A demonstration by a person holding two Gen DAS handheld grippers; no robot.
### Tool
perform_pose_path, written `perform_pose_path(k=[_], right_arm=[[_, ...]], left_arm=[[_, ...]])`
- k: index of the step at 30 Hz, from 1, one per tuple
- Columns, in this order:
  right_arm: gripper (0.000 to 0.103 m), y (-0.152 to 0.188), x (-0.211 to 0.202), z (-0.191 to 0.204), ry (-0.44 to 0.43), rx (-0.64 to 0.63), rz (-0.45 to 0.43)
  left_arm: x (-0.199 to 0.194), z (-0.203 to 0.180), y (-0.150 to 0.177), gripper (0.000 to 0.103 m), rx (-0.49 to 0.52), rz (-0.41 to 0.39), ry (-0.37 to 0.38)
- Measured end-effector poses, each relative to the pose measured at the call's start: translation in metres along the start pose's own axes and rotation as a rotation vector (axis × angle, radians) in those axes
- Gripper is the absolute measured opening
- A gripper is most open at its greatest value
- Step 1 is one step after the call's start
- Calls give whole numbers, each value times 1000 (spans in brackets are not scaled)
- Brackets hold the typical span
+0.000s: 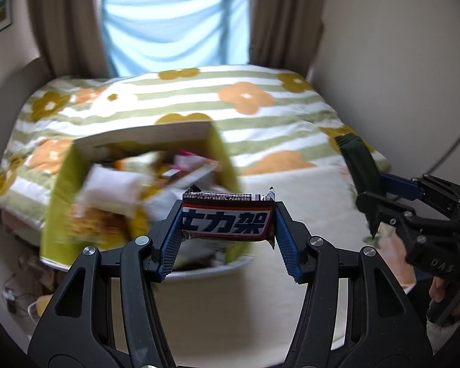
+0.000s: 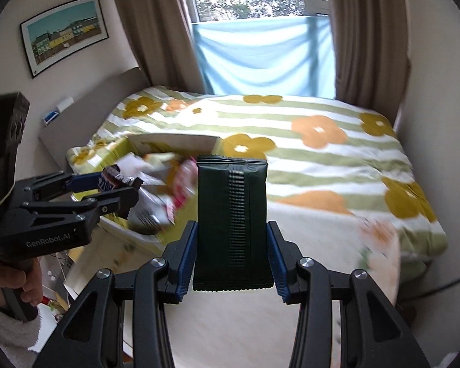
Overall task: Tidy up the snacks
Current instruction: 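Carry Snickers bar and green packet over the box and open both tools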
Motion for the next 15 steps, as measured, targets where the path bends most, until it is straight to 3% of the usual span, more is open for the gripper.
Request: perform_pose_path(k=[8, 15], right_arm=[[40, -59, 59, 68, -62, -20, -23], [40, -79, 103, 106, -71, -3, 2]], left_arm=[[25, 107, -4, 53, -71, 49, -37], [58, 147, 18, 53, -77, 145, -8]])
Point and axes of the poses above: each gripper's, at about its wrist camera, not at the fingertips, and x roughly the way its jaws point, z to its left, y to its underside, the point moved 5 cm from there along x, roughly the way its jaws point, and after that the axes turned 2 degrees about -z, right-handed, at the moved point
